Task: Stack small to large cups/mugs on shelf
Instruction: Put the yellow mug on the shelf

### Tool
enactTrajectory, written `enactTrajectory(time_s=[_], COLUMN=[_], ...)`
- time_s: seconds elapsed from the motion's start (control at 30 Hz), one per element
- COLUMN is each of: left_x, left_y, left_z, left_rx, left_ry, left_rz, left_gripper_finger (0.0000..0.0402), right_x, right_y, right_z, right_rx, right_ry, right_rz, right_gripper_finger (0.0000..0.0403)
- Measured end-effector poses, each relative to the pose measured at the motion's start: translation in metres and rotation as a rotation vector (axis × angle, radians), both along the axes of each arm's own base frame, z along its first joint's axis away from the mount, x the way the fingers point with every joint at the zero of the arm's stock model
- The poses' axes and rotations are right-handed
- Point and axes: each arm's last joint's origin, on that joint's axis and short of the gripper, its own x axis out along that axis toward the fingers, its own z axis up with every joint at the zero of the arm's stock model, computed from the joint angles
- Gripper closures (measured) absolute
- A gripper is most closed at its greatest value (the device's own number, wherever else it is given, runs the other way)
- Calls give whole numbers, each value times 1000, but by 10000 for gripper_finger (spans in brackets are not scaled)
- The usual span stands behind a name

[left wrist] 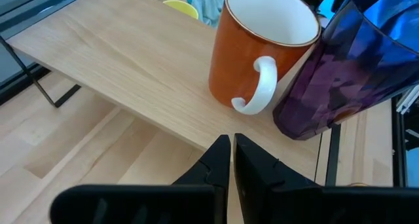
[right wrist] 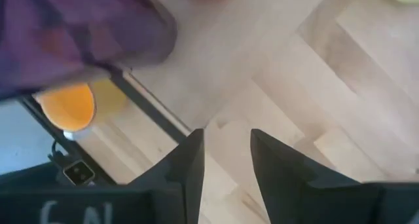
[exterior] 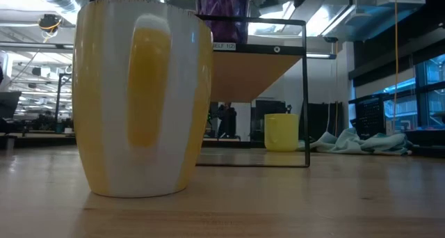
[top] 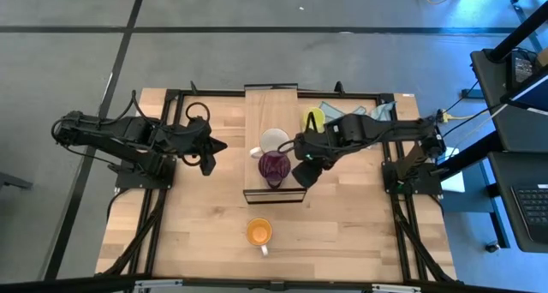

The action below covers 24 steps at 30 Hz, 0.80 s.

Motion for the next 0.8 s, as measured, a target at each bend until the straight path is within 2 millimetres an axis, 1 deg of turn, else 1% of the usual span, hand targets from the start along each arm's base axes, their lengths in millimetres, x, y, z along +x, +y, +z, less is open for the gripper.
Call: enactTrajectory(time_s=[0.13, 0.27, 0.37, 0.47, 0.6, 0.7, 0.8], left_x=[0, 0, 0, -1, -3, -6, -6], left_y=[-1, -4, -7, -10, -16, -26, -44], left_z=[0, 0, 0, 0, -1, -3, -5], left_rx=[-22, -32, 3, 25, -33, -118, -157], left_ry=[3, 11, 18, 25, 25, 31, 19], left_rz=[-30, -84, -124, -160, -155, -156, -181], left_gripper_finger=[388, 388, 388, 388, 388, 388, 388], right_x=[-9, -23, -35, -44, -55, -64, -73], right_y=[7, 19, 33, 52, 77, 92, 105], right_z=[5, 15, 23, 26, 27, 27, 26], right_rx=[15, 16, 5, -9, -17, -26, -42], right_ry=[9, -8, -48, -85, -114, -123, -122], right_rz=[-19, -82, -156, -242, -295, -297, -285], right_gripper_finger=[276, 276, 276, 276, 276, 276, 276])
